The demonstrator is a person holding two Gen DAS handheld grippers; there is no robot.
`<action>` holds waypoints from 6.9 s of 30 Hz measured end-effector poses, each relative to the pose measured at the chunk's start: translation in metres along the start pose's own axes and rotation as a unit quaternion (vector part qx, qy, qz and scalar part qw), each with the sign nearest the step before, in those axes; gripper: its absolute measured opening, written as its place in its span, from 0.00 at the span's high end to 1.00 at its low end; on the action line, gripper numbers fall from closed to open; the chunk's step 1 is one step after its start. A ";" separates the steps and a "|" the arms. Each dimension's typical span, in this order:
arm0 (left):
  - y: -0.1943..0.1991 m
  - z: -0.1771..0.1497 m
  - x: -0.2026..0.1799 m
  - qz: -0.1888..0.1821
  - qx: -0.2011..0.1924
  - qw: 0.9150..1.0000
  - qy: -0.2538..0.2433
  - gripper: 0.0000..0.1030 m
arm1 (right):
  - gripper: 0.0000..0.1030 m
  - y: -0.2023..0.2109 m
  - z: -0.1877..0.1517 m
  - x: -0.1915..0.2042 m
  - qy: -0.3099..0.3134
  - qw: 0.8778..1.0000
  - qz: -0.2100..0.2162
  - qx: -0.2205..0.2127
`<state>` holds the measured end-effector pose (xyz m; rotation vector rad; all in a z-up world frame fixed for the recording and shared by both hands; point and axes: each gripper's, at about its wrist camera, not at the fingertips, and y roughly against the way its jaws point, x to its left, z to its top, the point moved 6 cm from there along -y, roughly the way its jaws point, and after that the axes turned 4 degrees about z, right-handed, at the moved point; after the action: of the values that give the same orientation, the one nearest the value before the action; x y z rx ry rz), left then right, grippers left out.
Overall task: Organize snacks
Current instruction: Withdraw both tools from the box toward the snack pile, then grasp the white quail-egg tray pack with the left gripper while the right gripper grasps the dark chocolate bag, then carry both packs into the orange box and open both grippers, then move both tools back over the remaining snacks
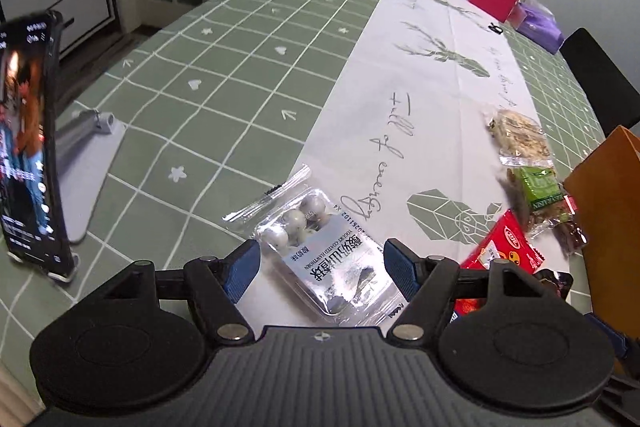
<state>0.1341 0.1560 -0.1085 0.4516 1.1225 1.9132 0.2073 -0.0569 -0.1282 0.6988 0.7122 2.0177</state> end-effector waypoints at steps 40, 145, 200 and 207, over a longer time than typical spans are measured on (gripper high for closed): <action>-0.013 -0.031 -0.074 -0.085 0.010 0.962 -0.260 0.14 | 0.48 0.004 -0.015 -0.026 0.057 0.997 -0.048 0.004; 0.073 -0.011 -0.363 -0.081 -0.112 0.752 -0.645 0.34 | 0.69 0.101 0.090 -0.188 0.146 0.984 -0.095 0.034; 0.040 0.009 -0.349 -0.080 -0.069 0.794 -0.599 0.18 | 0.23 0.074 0.109 -0.186 0.121 0.987 -0.099 0.026; 0.072 0.025 -0.303 -0.091 -0.059 0.833 -0.543 0.18 | 0.19 0.096 0.105 -0.142 0.107 0.992 -0.064 -0.021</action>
<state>0.2892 -0.0941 -0.0024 1.1229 0.2561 1.1833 0.2961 -0.2003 -0.0188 0.4043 0.8142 2.0013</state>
